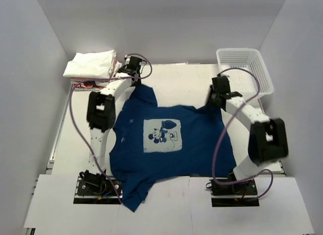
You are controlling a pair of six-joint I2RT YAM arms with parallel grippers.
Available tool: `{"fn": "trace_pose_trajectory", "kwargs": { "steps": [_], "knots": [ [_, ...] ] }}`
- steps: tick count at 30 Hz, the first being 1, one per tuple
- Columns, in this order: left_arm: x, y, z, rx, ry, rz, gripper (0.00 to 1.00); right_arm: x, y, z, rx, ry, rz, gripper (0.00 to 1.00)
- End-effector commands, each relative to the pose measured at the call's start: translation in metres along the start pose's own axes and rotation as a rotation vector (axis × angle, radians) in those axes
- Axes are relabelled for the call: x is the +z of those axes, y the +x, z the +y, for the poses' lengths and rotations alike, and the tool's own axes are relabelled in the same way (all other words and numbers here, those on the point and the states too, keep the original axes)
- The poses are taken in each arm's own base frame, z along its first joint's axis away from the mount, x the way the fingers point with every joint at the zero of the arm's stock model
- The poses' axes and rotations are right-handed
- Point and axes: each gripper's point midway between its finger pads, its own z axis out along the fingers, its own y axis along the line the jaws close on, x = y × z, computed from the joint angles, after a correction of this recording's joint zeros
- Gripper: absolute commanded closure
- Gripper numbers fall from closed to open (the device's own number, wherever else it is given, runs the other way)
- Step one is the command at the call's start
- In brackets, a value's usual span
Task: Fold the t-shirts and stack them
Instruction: Flatten out the tshirt
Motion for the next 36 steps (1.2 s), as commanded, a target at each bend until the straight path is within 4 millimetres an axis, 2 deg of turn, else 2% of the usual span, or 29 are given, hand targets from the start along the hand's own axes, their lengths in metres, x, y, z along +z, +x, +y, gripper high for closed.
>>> {"fn": "trace_pose_trajectory", "kwargs": {
  "steps": [1, 2, 3, 6, 7, 8, 9, 12, 15, 16, 18, 20, 22, 26, 27, 28, 29, 30, 31, 32, 33, 35, 36],
  "knots": [
    [-0.034, -0.057, -0.002, -0.061, 0.03, -0.044, 0.2, 0.008, -0.052, 0.027, -0.038, -0.082, -0.11, 0.23],
    [-0.034, -0.06, -0.002, -0.057, 0.033, -0.055, 0.0, 0.008, -0.053, 0.031, -0.061, -0.093, -0.111, 0.1],
    [-0.035, -0.06, -0.001, -0.053, 0.036, -0.064, 0.0, 0.007, -0.051, 0.037, -0.068, -0.129, -0.11, 0.1],
    [-0.058, -0.064, -0.007, -0.073, 0.147, -0.114, 0.0, 0.001, -0.045, 0.042, -0.072, -0.178, -0.112, 0.1],
    [-0.056, -0.039, -0.004, -0.055, 0.152, -0.074, 0.0, 0.0, -0.039, 0.041, -0.077, -0.179, -0.097, 0.1],
    [-0.078, -0.057, -0.001, -0.087, 0.192, -0.141, 0.0, 0.0, -0.029, 0.042, -0.075, -0.188, -0.08, 0.1],
    [-0.075, -0.037, 0.003, -0.077, 0.186, -0.12, 0.0, -0.004, -0.023, 0.04, -0.069, -0.202, -0.069, 0.1],
    [-0.088, -0.016, 0.007, -0.075, 0.199, -0.096, 0.0, -0.007, -0.006, 0.043, -0.078, -0.238, -0.038, 0.1],
    [-0.094, 0.022, 0.01, -0.101, 0.221, 0.001, 0.0, -0.006, 0.016, 0.044, -0.093, -0.258, 0.013, 0.1],
    [-0.092, 0.043, 0.012, -0.093, 0.217, 0.045, 0.0, -0.004, 0.023, 0.043, -0.091, -0.258, 0.03, 0.1],
    [-0.095, 0.059, 0.007, -0.087, 0.268, 0.079, 0.0, -0.002, 0.037, 0.046, -0.101, -0.266, 0.06, 0.1],
    [-0.097, 0.084, -0.001, -0.074, 0.334, 0.143, 0.0, 0.004, 0.052, 0.044, -0.112, -0.251, 0.096, 0.1],
    [-0.096, 0.101, -0.008, -0.079, 0.382, 0.178, 0.0, 0.01, 0.06, 0.043, -0.105, -0.233, 0.116, 0.1],
    [-0.075, 0.129, -0.013, -0.063, 0.37, 0.235, 0.0, 0.032, 0.083, 0.036, -0.111, -0.171, 0.186, 0.1],
    [-0.071, 0.125, -0.017, -0.062, 0.368, 0.239, 0.0, 0.035, 0.08, 0.036, -0.107, -0.163, 0.185, 0.1],
    [-0.066, 0.132, -0.015, -0.051, 0.344, 0.268, 0.0, 0.038, 0.083, 0.035, -0.108, -0.151, 0.2, 0.1],
    [-0.052, 0.146, -0.014, -0.035, 0.309, 0.308, 0.0, 0.04, 0.081, 0.037, -0.103, -0.147, 0.202, 0.1],
    [-0.047, 0.141, -0.019, -0.035, 0.31, 0.307, 0.0, 0.049, 0.085, 0.034, -0.104, -0.116, 0.217, 0.1],
    [-0.042, 0.145, -0.02, -0.028, 0.301, 0.329, 0.0, 0.053, 0.082, 0.035, -0.101, -0.11, 0.213, 0.1],
    [-0.026, 0.16, -0.017, -0.034, 0.273, 0.376, 0.0, 0.058, 0.084, 0.031, -0.098, -0.091, 0.224, 0.1],
    [-0.016, 0.152, -0.022, -0.045, 0.264, 0.36, 0.0, 0.064, 0.082, 0.033, -0.103, -0.086, 0.221, 0.1],
    [0.002, 0.155, -0.015, -0.06, 0.216, 0.383, 0.0, 0.073, 0.075, 0.033, -0.106, -0.058, 0.212, 0.1],
    [0.023, 0.149, -0.015, -0.063, 0.18, 0.374, 0.0, 0.08, 0.075, 0.032, -0.109, -0.044, 0.216, 0.1]
  ]
}}
